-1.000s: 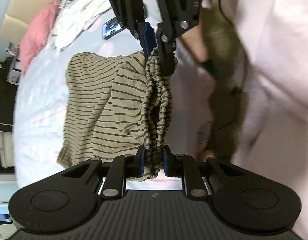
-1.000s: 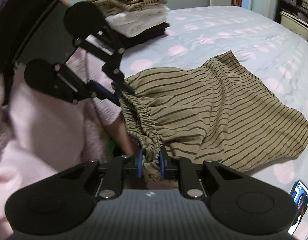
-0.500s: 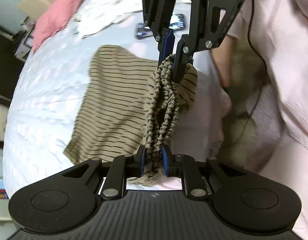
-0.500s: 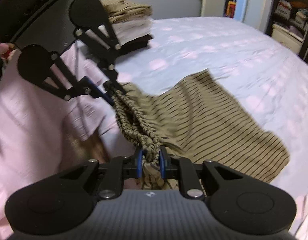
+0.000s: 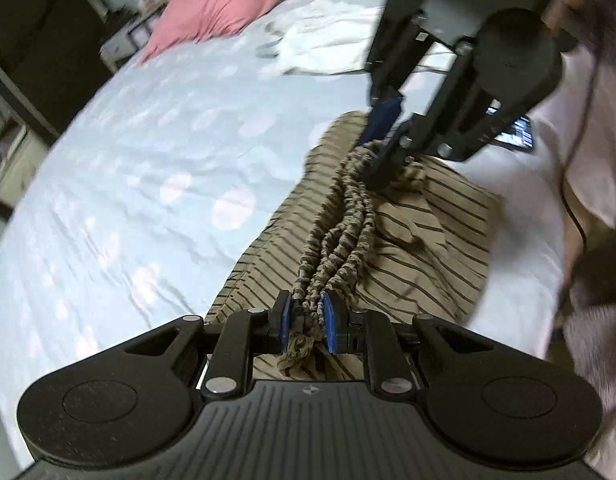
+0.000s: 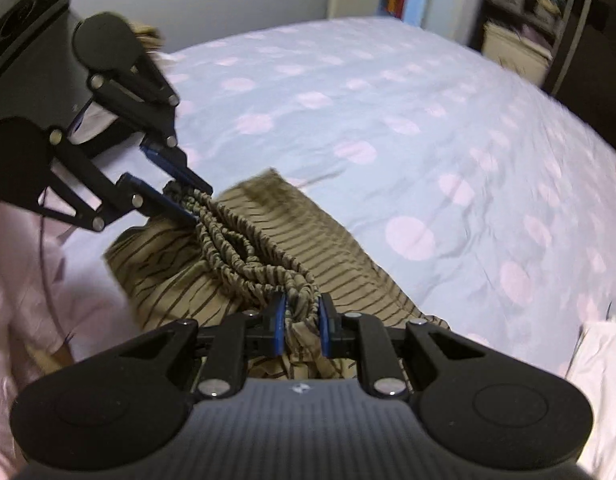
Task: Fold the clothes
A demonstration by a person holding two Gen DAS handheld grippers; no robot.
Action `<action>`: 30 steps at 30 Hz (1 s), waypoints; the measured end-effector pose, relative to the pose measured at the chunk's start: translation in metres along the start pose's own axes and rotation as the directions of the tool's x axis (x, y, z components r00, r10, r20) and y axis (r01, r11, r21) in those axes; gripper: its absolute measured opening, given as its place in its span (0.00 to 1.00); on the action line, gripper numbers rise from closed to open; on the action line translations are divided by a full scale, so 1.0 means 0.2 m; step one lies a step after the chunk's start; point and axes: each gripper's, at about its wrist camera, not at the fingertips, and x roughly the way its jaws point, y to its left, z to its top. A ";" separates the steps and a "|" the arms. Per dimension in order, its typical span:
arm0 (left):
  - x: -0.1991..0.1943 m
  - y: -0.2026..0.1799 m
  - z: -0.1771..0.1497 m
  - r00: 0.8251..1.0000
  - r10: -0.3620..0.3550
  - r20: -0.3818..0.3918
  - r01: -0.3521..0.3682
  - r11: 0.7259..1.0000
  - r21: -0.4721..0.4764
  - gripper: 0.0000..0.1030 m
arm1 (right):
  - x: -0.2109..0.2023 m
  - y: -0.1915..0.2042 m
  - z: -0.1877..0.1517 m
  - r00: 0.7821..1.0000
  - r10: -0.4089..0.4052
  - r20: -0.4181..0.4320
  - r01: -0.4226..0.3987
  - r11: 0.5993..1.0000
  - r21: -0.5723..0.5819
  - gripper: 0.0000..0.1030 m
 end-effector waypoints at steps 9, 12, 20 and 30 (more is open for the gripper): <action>0.30 0.24 0.04 0.998 -0.046 -0.036 0.042 0.994 -0.102 0.14 | 0.37 -0.24 0.07 0.997 0.001 -0.083 0.010 0.991 0.130 0.18; 0.37 0.28 0.05 0.999 -0.038 -0.035 0.033 0.991 -0.127 0.15 | 0.47 -0.30 0.07 0.994 -0.008 -0.106 0.026 0.984 0.174 0.18; 0.54 0.34 0.05 0.999 0.026 -0.039 -0.033 0.983 -0.181 0.19 | 0.61 -0.40 0.07 0.990 -0.045 -0.132 0.076 0.968 0.238 0.22; 0.43 0.44 0.00 0.993 0.115 0.003 -0.107 0.934 -0.342 0.34 | 0.44 -0.54 0.05 0.996 -0.069 -0.049 0.083 0.919 0.386 0.38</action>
